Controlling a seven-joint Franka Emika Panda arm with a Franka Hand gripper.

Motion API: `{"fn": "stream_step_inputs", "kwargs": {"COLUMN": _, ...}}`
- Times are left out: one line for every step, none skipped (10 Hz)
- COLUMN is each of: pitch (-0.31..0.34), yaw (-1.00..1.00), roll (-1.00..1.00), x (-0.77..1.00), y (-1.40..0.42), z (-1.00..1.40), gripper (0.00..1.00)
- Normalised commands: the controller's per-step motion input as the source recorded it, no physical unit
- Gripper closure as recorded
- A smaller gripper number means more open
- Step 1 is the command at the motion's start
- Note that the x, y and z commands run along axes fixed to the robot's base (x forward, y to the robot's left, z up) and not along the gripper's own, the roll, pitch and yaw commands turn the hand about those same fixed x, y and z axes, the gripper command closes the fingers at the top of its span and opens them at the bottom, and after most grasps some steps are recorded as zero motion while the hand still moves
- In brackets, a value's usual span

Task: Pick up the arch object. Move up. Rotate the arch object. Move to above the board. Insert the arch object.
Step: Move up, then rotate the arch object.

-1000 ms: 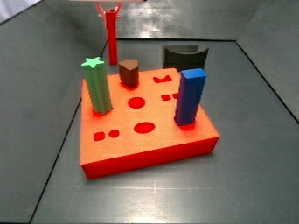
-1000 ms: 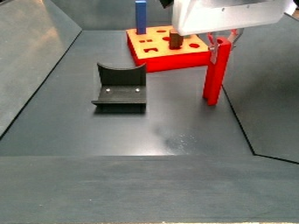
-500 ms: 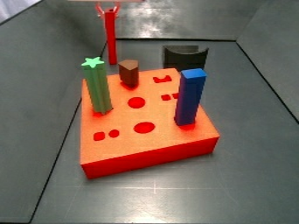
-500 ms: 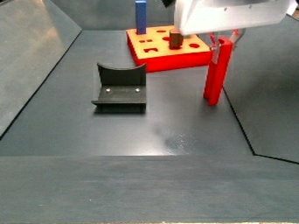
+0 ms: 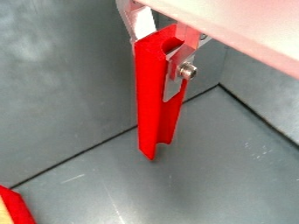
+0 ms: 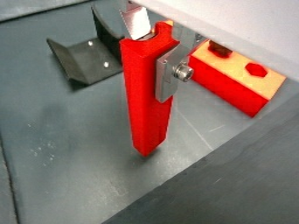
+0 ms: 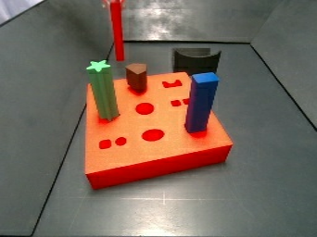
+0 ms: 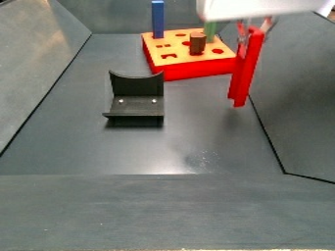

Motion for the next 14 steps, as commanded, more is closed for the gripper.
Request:
{"fn": "stream_step_inputs", "kwargs": {"pitch": 0.053, "yaw": -0.02, "roll": 0.05, "x": 0.00, "y": 0.03, "z": 0.48, "gripper": 1.00}}
{"fn": "stream_step_inputs", "kwargs": {"pitch": 0.070, "yaw": -0.01, "roll": 0.06, "x": 0.00, "y": 0.03, "z": 0.28, "gripper": 1.00}}
{"fn": "stream_step_inputs", "kwargs": {"pitch": 0.000, "yaw": 0.00, "roll": 0.00, "x": 0.92, "y": -0.38, "z": 1.00, "gripper": 1.00}}
{"fn": "stream_step_inputs", "kwargs": {"pitch": 0.045, "yaw": 0.01, "roll": 0.00, "x": 0.97, "y": -0.41, "z": 0.95, "gripper": 1.00}}
{"fn": "stream_step_inputs", "kwargs": {"pitch": 0.080, "yaw": 0.02, "roll": -0.01, "x": 0.88, "y": -0.32, "z": 0.84, "gripper": 1.00}}
{"fn": "stream_step_inputs", "kwargs": {"pitch": 0.102, "yaw": 0.02, "roll": -0.04, "x": 0.68, "y": -0.14, "z": 0.60, "gripper": 1.00}}
{"fn": "stream_step_inputs", "kwargs": {"pitch": 0.109, "yaw": 0.02, "roll": -0.06, "x": 0.53, "y": -0.08, "z": 0.40, "gripper": 1.00}}
{"fn": "stream_step_inputs", "kwargs": {"pitch": 0.116, "yaw": 0.02, "roll": -0.06, "x": 0.34, "y": -0.05, "z": 0.13, "gripper": 1.00}}
{"fn": "stream_step_inputs", "kwargs": {"pitch": 0.109, "yaw": 0.02, "roll": -0.06, "x": 0.27, "y": -0.04, "z": 0.04, "gripper": 1.00}}
{"fn": "stream_step_inputs", "kwargs": {"pitch": 0.007, "yaw": -0.23, "roll": -0.09, "x": 0.00, "y": 0.00, "z": 0.00, "gripper": 1.00}}
{"fn": "stream_step_inputs", "kwargs": {"pitch": 0.006, "yaw": -0.23, "roll": -0.09, "x": -0.10, "y": 0.01, "z": 0.00, "gripper": 1.00}}
{"fn": "stream_step_inputs", "kwargs": {"pitch": -0.020, "yaw": -0.57, "roll": -0.09, "x": 0.07, "y": 0.00, "z": 0.00, "gripper": 1.00}}
{"fn": "stream_step_inputs", "kwargs": {"pitch": -0.024, "yaw": -0.50, "roll": -0.09, "x": 0.10, "y": -0.01, "z": 0.00, "gripper": 1.00}}
{"fn": "stream_step_inputs", "kwargs": {"pitch": -0.010, "yaw": -0.32, "roll": -0.09, "x": 0.09, "y": -0.01, "z": -0.02, "gripper": 1.00}}
